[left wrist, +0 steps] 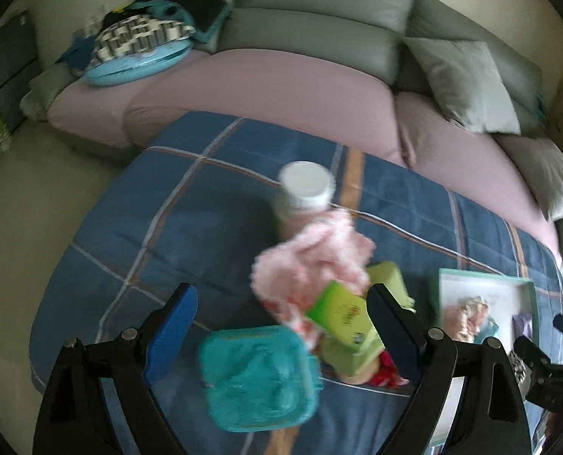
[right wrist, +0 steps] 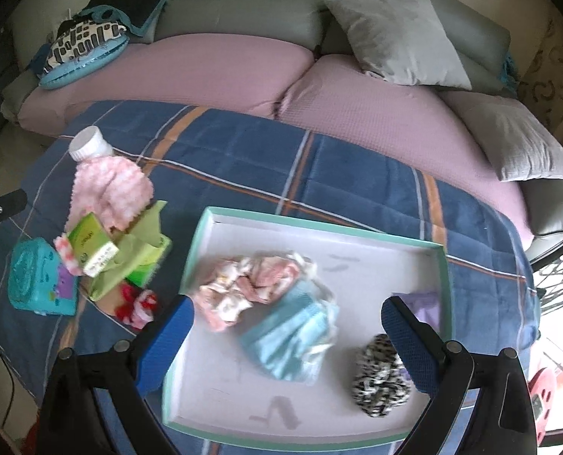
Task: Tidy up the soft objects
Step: 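Move both open tools over the pile of items beside the tray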
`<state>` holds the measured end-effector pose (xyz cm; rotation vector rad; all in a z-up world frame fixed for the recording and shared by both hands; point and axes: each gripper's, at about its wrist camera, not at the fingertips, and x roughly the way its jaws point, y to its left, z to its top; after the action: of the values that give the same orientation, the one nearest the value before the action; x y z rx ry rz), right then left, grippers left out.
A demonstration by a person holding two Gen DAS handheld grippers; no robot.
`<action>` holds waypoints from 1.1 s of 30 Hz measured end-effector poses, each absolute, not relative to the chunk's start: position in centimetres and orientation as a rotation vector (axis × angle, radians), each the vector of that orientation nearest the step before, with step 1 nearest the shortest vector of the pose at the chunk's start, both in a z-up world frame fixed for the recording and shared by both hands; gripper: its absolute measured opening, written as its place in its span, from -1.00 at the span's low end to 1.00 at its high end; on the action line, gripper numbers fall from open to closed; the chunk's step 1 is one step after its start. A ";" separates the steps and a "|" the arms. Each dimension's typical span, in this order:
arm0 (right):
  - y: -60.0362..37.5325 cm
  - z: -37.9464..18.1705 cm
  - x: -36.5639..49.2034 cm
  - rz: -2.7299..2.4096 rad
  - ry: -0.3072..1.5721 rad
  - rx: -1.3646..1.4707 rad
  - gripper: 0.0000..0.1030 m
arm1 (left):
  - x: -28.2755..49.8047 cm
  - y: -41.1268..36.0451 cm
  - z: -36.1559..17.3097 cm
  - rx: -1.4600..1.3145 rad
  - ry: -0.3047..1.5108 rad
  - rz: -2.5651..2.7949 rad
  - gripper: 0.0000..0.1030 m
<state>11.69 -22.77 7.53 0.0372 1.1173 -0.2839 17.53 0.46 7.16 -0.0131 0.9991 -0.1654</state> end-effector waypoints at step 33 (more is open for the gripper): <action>-10.2 1.9 20.6 0.047 1.187 -0.121 0.93 | 23.5 7.0 1.8 -0.098 1.190 -0.121 0.77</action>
<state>20.56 -10.20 1.88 -0.1213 1.1870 0.0466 23.54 7.04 1.79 -0.0985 1.1898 -0.1215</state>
